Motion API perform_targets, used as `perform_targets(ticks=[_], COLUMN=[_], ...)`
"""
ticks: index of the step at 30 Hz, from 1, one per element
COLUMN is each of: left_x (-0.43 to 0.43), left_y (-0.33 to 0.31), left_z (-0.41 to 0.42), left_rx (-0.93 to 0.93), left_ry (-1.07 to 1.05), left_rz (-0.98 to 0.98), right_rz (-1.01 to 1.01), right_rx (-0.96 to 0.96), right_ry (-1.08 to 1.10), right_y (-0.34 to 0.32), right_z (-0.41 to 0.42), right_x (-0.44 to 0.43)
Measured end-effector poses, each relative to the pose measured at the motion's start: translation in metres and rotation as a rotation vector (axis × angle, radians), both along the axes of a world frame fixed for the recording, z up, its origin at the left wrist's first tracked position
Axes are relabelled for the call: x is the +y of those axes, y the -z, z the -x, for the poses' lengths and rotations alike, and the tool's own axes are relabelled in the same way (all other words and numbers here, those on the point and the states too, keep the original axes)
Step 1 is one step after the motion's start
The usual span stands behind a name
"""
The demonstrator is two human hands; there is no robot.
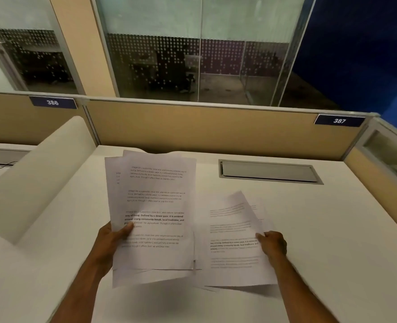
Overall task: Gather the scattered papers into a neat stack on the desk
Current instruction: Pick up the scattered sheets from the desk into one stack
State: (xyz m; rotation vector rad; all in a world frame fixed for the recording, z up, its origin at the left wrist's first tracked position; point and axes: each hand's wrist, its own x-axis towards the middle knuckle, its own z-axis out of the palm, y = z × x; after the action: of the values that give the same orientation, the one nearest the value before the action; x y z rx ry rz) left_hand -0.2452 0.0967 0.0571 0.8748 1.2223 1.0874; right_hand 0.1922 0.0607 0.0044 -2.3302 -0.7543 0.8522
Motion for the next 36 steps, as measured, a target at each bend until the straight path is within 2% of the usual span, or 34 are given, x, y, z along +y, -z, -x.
perform_targets(ticks=[4, 8, 14, 19, 21, 26, 30, 32, 36], left_x=[0.004, 0.008, 0.017, 0.024, 0.026, 0.035, 0.043, 0.045, 0.046], left_y=[0.004, 0.007, 0.011, 0.009, 0.005, -0.010, -0.023, -0.027, -0.034], left_z=[-0.016, -0.028, -0.037, -0.045, -0.049, -0.055, -0.056, -0.056, -0.060], left_rx=[0.015, 0.031, 0.048, 0.039, 0.034, 0.009, 0.008, 0.015, -0.001], left_ry=[-0.002, -0.027, -0.032, -0.015, -0.006, -0.015, -0.041, -0.045, 0.005], left_rz=[0.016, 0.031, 0.051, 0.036, 0.031, 0.012, -0.007, -0.018, -0.039], right_rz=[0.175, 0.218, 0.237, 0.189, 0.094, -0.347, -0.577, -0.627, -0.606], right_rx=[-0.154, -0.241, -0.070, -0.130, -0.108, 0.171, 0.410, 0.551, 0.704], right_ry=[-0.028, -0.057, 0.028, -0.150, -0.174, -0.114, -0.136, -0.168, -0.254], right_y=[0.011, 0.013, 0.014, -0.003, -0.026, -0.119, -0.182, -0.192, -0.182], right_z=[-0.034, -0.032, -0.040, -0.060, -0.067, -0.081, -0.080, -0.073, -0.028], right_x=[0.008, 0.016, 0.032, 0.036, 0.040, 0.041, 0.028, 0.028, 0.038])
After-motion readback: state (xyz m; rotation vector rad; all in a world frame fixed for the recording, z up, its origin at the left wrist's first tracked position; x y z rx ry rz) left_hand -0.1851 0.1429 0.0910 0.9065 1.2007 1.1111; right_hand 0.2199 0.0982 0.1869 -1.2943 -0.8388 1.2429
